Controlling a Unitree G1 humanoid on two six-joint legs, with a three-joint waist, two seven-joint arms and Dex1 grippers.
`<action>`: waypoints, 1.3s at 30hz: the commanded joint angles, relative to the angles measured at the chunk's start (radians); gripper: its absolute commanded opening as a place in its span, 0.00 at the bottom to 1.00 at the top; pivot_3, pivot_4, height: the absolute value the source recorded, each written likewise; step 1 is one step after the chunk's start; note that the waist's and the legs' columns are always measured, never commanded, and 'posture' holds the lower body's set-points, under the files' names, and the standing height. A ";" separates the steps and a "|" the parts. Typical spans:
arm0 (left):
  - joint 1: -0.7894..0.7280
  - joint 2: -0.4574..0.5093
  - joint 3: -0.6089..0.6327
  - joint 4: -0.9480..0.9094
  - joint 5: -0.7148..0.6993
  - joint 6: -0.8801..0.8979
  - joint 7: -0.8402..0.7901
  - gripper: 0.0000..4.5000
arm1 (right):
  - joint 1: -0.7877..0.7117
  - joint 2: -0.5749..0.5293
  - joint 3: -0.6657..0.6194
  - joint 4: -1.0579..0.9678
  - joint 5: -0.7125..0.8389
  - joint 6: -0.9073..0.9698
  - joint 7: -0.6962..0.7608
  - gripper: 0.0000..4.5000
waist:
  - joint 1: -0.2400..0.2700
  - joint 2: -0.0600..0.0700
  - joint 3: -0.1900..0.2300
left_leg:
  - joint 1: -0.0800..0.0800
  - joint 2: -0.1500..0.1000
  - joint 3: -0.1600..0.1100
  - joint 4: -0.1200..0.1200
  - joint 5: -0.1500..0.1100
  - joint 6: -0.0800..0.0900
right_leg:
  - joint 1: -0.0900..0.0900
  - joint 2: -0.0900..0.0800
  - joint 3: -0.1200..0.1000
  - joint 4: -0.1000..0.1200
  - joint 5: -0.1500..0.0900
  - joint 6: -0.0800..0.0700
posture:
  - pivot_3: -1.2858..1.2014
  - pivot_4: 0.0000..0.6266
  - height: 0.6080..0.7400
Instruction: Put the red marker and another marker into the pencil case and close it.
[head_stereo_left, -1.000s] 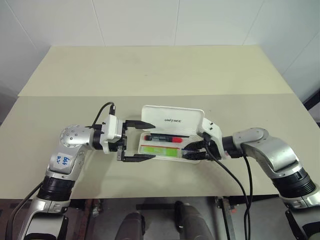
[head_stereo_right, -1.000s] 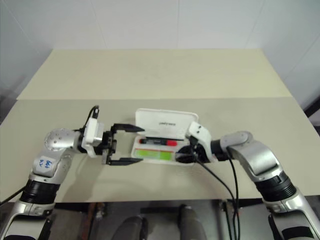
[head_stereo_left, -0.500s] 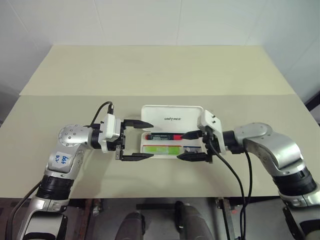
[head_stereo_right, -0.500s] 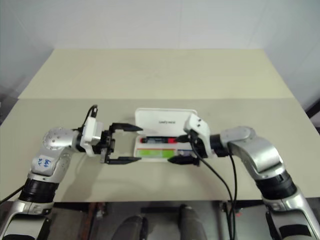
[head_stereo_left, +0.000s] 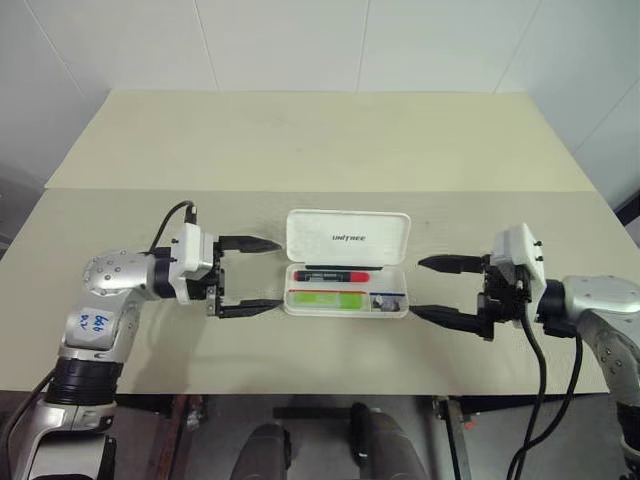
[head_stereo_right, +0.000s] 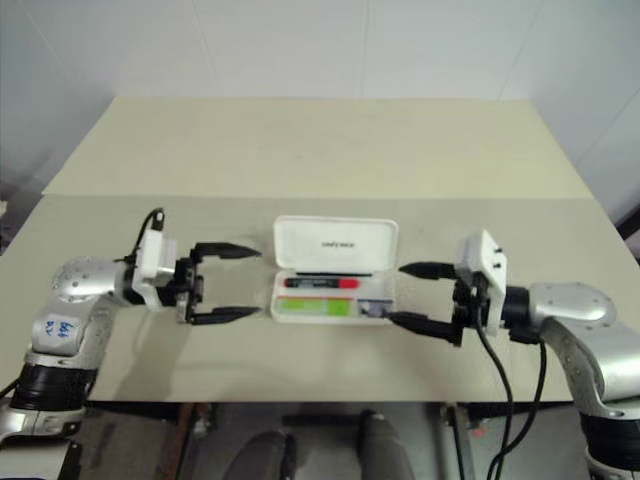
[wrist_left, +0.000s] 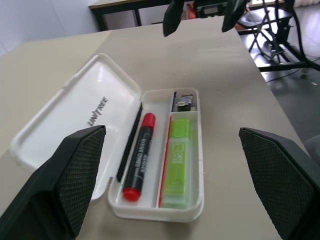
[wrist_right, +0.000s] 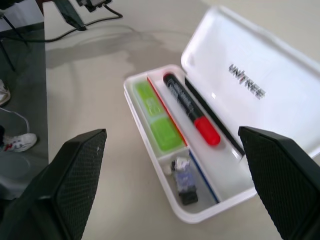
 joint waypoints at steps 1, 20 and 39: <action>0.001 0.017 0.049 0.035 -0.023 -0.018 -0.015 0.96 | 0.015 -0.031 -0.056 0.042 -0.014 -0.114 0.047 1.00 | 0.000 0.000 0.000 | 0.000 0.000 0.000 0.000 0.000 0.000 | 0.000 0.000 0.000 0.000 0.000 0.000 | 0.52 0.24 1.00; -0.029 -0.049 0.102 0.105 -0.033 -0.014 0.061 0.00 | -0.061 -0.078 -0.018 0.179 -0.069 -0.285 0.101 1.00 | 0.001 0.000 0.000 | 0.000 0.000 -0.001 0.000 0.000 0.000 | 0.001 0.000 0.000 0.000 0.000 0.000 | 0.52 0.24 1.00; -0.301 -0.253 0.035 0.417 0.101 0.043 0.390 0.00 | -0.058 -0.066 0.004 0.130 -0.068 -0.246 0.011 1.00 | 0.003 -0.001 0.000 | 0.000 -0.001 -0.001 0.001 0.000 -0.001 | 0.001 0.000 0.000 0.000 0.001 0.002 | 0.52 0.24 1.00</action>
